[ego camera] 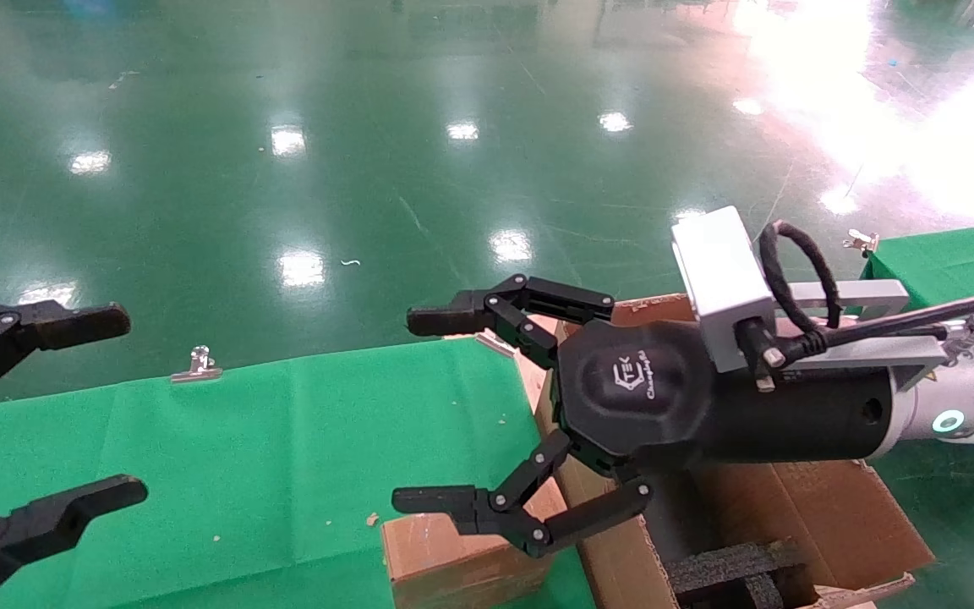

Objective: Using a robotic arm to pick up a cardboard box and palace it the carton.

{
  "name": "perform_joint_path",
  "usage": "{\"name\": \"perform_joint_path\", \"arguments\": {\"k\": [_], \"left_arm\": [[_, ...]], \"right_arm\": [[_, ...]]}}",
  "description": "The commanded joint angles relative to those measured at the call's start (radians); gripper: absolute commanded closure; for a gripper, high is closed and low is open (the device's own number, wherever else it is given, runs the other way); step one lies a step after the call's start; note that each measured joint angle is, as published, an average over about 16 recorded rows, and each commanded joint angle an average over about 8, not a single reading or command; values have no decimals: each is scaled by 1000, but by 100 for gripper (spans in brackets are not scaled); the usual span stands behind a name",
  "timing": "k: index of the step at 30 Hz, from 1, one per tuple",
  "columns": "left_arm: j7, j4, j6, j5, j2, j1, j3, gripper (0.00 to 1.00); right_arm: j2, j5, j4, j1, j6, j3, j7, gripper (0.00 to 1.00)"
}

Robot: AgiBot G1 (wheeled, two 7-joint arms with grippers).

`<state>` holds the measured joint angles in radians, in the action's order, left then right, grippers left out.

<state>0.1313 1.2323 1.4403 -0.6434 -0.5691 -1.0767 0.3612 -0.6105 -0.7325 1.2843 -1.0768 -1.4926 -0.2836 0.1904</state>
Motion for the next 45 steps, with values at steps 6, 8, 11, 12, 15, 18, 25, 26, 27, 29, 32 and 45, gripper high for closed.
{"name": "perform_joint_path", "arguments": {"k": [6, 8, 11, 12, 15, 18, 25, 26, 27, 29, 32, 45], "left_arm": [[0, 0, 0, 0, 0, 0, 0, 0], [0, 0, 0, 0, 0, 0, 0, 0], [0, 0, 0, 0, 0, 0, 0, 0], [0, 0, 0, 0, 0, 0, 0, 0], [0, 0, 0, 0, 0, 0, 0, 20], [0, 0, 0, 0, 0, 0, 0, 58], [0, 0, 0, 0, 0, 0, 0, 100], [0, 0, 0, 0, 0, 0, 0, 100], [0, 0, 0, 0, 0, 0, 0, 100], [0, 0, 0, 0, 0, 0, 0, 100], [0, 0, 0, 0, 0, 0, 0, 100], [0, 0, 0, 0, 0, 0, 0, 100]], "right_arm": [[0, 0, 0, 0, 0, 0, 0, 0], [0, 0, 0, 0, 0, 0, 0, 0], [0, 0, 0, 0, 0, 0, 0, 0], [0, 0, 0, 0, 0, 0, 0, 0], [0, 0, 0, 0, 0, 0, 0, 0], [0, 0, 0, 0, 0, 0, 0, 0], [0, -1, 0, 0, 0, 0, 0, 0], [2, -4, 1, 0, -1, -1, 0, 0], [4, -11, 2, -2, -3, -4, 1, 0], [9, -32, 4, -11, -11, -14, 4, 0], [14, -85, 3, -39, -30, -40, 13, 0], [-49, -349, -77, -240, -95, -262, 28, 0]]}}
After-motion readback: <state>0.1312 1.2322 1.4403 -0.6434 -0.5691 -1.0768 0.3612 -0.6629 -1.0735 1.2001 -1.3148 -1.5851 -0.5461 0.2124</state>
